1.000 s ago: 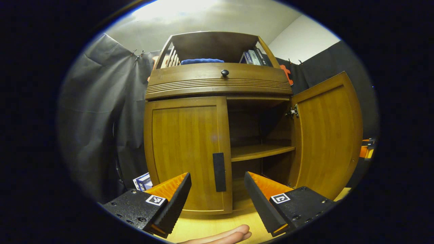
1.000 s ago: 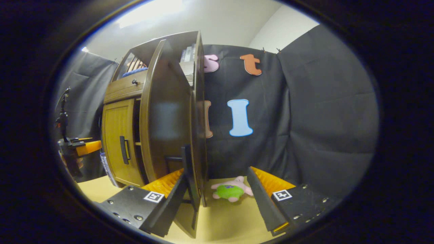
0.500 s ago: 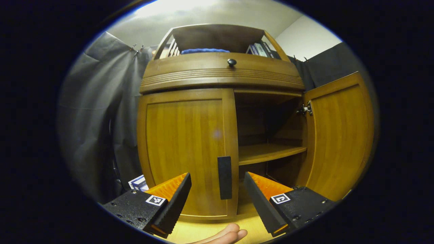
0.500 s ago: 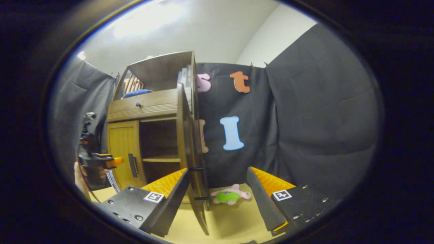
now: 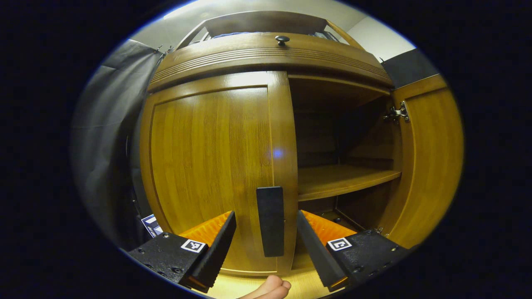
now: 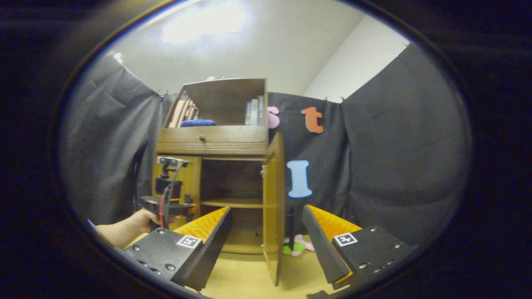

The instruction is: Open the right door of the double-door shoe cabinet with the right hand, and open the left door with the left hand.

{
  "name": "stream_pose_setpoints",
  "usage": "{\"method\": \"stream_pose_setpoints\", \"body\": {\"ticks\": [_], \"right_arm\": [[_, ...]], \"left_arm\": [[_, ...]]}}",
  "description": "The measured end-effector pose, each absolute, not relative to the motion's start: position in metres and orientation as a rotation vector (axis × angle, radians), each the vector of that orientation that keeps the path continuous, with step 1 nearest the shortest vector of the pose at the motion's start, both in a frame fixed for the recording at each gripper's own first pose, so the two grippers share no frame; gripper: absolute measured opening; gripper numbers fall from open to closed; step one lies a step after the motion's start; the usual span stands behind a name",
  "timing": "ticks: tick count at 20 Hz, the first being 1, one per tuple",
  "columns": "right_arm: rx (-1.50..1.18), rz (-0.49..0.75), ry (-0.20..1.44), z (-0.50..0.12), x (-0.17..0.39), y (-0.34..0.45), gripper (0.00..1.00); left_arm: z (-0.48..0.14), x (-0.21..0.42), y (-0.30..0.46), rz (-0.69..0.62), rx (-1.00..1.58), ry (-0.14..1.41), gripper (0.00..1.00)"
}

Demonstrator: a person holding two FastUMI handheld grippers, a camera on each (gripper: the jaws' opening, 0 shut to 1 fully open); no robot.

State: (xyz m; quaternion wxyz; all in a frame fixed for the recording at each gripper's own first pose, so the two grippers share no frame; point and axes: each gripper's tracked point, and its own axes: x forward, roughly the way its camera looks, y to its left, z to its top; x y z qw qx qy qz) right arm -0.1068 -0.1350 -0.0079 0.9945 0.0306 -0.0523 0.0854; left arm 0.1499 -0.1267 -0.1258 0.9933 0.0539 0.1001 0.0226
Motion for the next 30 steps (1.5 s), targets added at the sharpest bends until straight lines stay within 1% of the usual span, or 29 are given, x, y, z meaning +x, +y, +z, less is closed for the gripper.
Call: {"method": "stream_pose_setpoints", "body": {"ticks": [1,2,3,4,5,6,7,8,9,10,11,12,15,16,17,18,19,20,22,25,26,29,30], "right_arm": [[0.072,0.196,-0.099,-0.012,-0.114,-0.122,0.98],[0.081,0.207,-0.093,-0.018,-0.120,-0.112,1.00],[0.091,0.202,-0.105,-0.020,-0.122,-0.105,0.99],[0.097,0.207,-0.113,-0.022,-0.126,-0.098,0.98],[0.103,0.201,-0.110,-0.025,-0.129,-0.093,0.98],[0.104,0.185,-0.105,-0.028,-0.130,-0.092,1.00],[0.092,0.172,-0.102,-0.030,-0.131,-0.091,1.00],[0.078,0.169,-0.104,-0.030,-0.132,-0.087,0.97],[0.079,0.159,-0.105,-0.031,-0.134,-0.087,1.00],[0.091,0.154,-0.100,-0.034,-0.134,-0.088,0.97],[0.109,0.159,-0.097,-0.035,-0.135,-0.086,0.97],[0.121,0.163,-0.095,-0.038,-0.136,-0.085,1.00],[0.130,0.137,-0.085,-0.040,-0.136,-0.093,1.00],[0.130,0.132,-0.086,-0.039,-0.136,-0.093,0.97],[0.130,0.130,-0.087,-0.038,-0.137,-0.094,1.00],[0.127,0.129,-0.089,-0.037,-0.138,-0.092,0.97],[0.126,0.129,-0.092,-0.035,-0.138,-0.092,0.97],[0.127,0.130,-0.095,-0.035,-0.140,-0.093,1.00],[0.127,0.137,-0.096,-0.034,-0.141,-0.090,1.00],[0.123,0.138,-0.095,-0.033,-0.139,-0.090,1.00],[0.124,0.137,-0.097,-0.033,-0.140,-0.090,1.00],[0.128,0.140,-0.102,-0.030,-0.142,-0.086,1.00],[0.127,0.137,-0.102,-0.030,-0.142,-0.086,1.00]], "left_arm": [[-0.129,0.155,-0.132,0.027,0.107,0.199,0.88],[-0.133,0.161,-0.141,-0.017,0.097,0.202,0.84],[-0.142,0.159,-0.145,-0.031,0.092,0.235,0.75],[-0.151,0.163,-0.141,-0.018,0.096,0.261,0.65],[-0.160,0.166,-0.137,-0.007,0.094,0.285,0.67],[-0.168,0.166,-0.134,-0.007,0.090,0.319,0.65],[-0.161,0.167,-0.135,-0.003,0.068,0.283,0.51],[-0.157,0.173,-0.133,-0.005,0.049,0.255,0.51],[-0.158,0.170,-0.131,-0.008,0.030,0.254,0.46],[-0.158,0.172,-0.131,-0.021,0.016,0.243,0.41],[-0.158,0.168,-0.131,-0.030,0.014,0.241,0.36],[-0.157,0.167,-0.131,-0.045,0.033,0.232,0.35],[-0.157,0.167,-0.131,-0.070,0.065,0.223,0.34],[-0.157,0.166,-0.132,-0.076,0.063,0.230,0.34],[-0.158,0.163,-0.131,-0.078,0.059,0.238,0.33],[-0.157,0.159,-0.131,-0.082,0.056,0.243,0.30],[-0.157,0.155,-0.131,-0.086,0.050,0.248,0.32],[-0.156,0.150,-0.131,-0.092,0.043,0.251,0.31],[-0.153,0.136,-0.130,-0.113,0.043,0.252,0.31],[-0.148,0.110,-0.126,-0.146,0.040,0.254,0.33],[-0.144,0.100,-0.124,-0.155,0.035,0.252,0.31],[-0.137,0.073,-0.115,-0.188,0.033,0.250,0.33],[-0.136,0.064,-0.111,-0.200,0.032,0.255,0.32]]}}
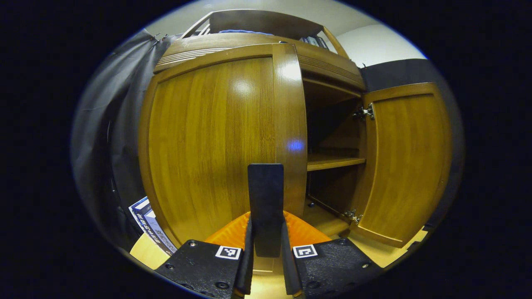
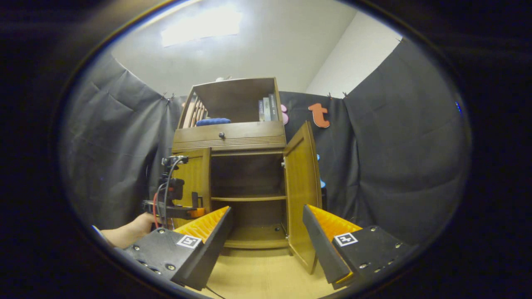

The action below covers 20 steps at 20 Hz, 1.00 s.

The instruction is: Open the right door of the double-door shoe cabinet with the right hand, and open the left door with the left hand.

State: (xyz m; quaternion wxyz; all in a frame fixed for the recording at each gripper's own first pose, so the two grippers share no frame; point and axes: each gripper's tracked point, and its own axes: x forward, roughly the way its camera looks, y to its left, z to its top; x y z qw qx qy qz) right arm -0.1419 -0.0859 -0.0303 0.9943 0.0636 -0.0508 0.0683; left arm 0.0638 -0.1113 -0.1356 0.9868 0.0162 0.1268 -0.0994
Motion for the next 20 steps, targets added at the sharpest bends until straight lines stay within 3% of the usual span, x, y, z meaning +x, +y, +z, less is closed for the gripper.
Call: {"method": "stream_pose_setpoints", "body": {"ticks": [11,20], "right_arm": [[0.126,0.143,-0.091,-0.031,-0.140,-0.065,1.00],[0.132,0.139,-0.086,-0.032,-0.141,-0.059,1.00]], "left_arm": [[-0.117,-0.002,-0.066,-0.239,0.031,0.235,0.31],[-0.104,-0.037,-0.018,-0.197,0.047,0.226,0.29]]}}
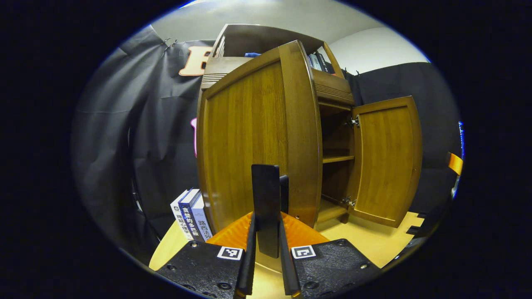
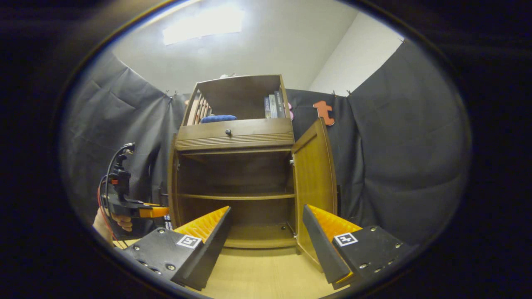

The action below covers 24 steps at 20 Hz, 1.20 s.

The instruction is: Open the right door of the double-door shoe cabinet with the right hand, and open the left door with the left hand.

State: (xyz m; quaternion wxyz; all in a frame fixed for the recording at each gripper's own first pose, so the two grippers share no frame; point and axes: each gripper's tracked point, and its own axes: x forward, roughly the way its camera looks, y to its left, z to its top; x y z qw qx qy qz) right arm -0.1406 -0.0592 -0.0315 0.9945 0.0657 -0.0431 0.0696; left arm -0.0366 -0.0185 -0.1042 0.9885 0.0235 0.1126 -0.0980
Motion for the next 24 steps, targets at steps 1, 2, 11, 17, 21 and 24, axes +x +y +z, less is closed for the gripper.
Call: {"method": "stream_pose_setpoints", "body": {"ticks": [1,2,11,17,21,24], "right_arm": [[0.138,0.136,-0.091,-0.031,-0.142,-0.059,1.00],[0.146,0.137,-0.095,-0.031,-0.142,-0.058,1.00],[0.194,0.117,-0.079,-0.035,-0.131,-0.058,0.97],[0.192,0.157,-0.072,-0.038,-0.127,-0.033,0.97],[0.162,0.178,-0.053,-0.044,-0.128,-0.023,1.00],[0.162,0.166,-0.067,-0.039,-0.132,-0.029,1.00]], "left_arm": [[-0.103,-0.040,-0.013,-0.194,0.041,0.231,0.30],[-0.102,-0.043,-0.007,-0.189,0.036,0.236,0.29],[-0.084,-0.047,0.077,-0.021,0.091,0.203,0.14],[-0.084,-0.048,0.112,-0.072,0.031,0.231,0.04],[-0.084,-0.045,0.124,-0.125,0.039,0.230,0.03],[-0.083,-0.049,0.126,-0.144,0.034,0.248,0.03]]}}
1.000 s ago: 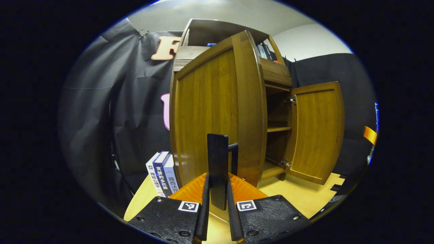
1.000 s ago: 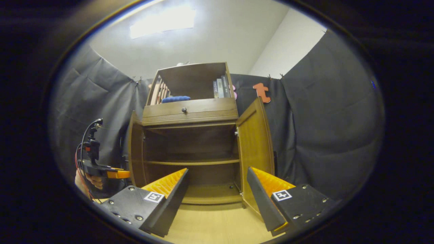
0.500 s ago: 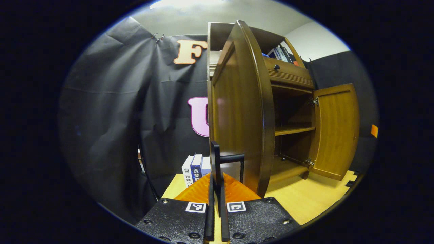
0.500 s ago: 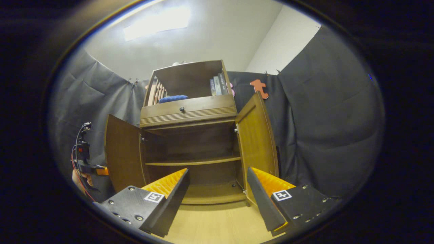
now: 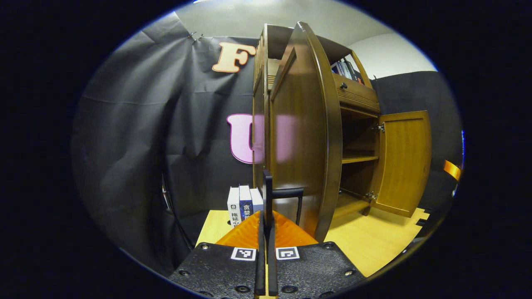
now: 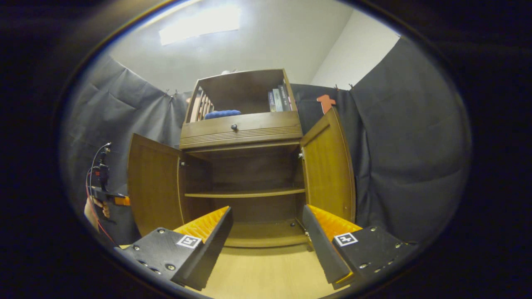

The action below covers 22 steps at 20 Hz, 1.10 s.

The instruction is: Open the right door of the double-door shoe cabinet with the right hand, and open the left door with the left hand.

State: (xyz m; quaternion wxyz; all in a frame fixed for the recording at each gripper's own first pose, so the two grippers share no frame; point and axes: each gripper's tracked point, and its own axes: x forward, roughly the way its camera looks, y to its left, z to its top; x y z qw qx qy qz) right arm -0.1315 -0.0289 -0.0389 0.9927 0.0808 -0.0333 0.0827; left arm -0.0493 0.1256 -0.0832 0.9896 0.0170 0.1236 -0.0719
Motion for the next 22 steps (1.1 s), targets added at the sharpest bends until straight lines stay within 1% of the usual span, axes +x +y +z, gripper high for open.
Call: {"method": "stream_pose_setpoints", "body": {"ticks": [1,4,5,7,8,9,10,11,12,13,20,21,22], "right_arm": [[0.176,0.161,-0.081,-0.035,-0.132,-0.032,1.00],[0.216,0.136,-0.097,-0.032,-0.130,-0.040,1.00],[0.213,0.127,-0.097,-0.032,-0.129,-0.042,1.00],[0.207,0.123,-0.091,-0.034,-0.129,-0.042,1.00],[0.207,0.133,-0.090,-0.035,-0.129,-0.037,1.00],[0.205,0.147,-0.089,-0.035,-0.130,-0.033,0.97],[0.204,0.159,-0.086,-0.036,-0.131,-0.029,1.00],[0.203,0.165,-0.082,-0.037,-0.131,-0.026,1.00],[0.201,0.170,-0.078,-0.039,-0.130,-0.025,1.00],[0.199,0.173,-0.073,-0.041,-0.129,-0.024,1.00],[0.185,0.200,-0.047,-0.049,-0.127,-0.014,1.00],[0.184,0.201,-0.048,-0.049,-0.127,-0.013,1.00],[0.183,0.201,-0.048,-0.049,-0.128,-0.014,1.00]], "left_arm": [[-0.084,-0.053,0.123,-0.156,0.041,0.250,0.03],[-0.078,-0.066,0.128,-0.154,0.084,0.235,0.09],[-0.080,-0.069,0.128,-0.152,0.077,0.238,0.06],[-0.079,-0.074,0.127,-0.145,0.070,0.241,0.06],[-0.078,-0.076,0.130,-0.128,0.073,0.244,0.06],[-0.078,-0.078,0.130,-0.126,0.072,0.245,0.07],[-0.076,-0.081,0.129,-0.123,0.075,0.245,0.09],[-0.076,-0.083,0.131,-0.113,0.076,0.246,0.10],[-0.074,-0.086,0.134,-0.096,0.078,0.246,0.06],[-0.074,-0.089,0.139,-0.077,0.081,0.245,0.10],[-0.046,-0.114,0.148,0.008,0.087,0.173,0.10],[-0.042,-0.116,0.148,0.018,0.088,0.159,0.14],[-0.037,-0.118,0.146,0.025,0.085,0.146,0.17]]}}
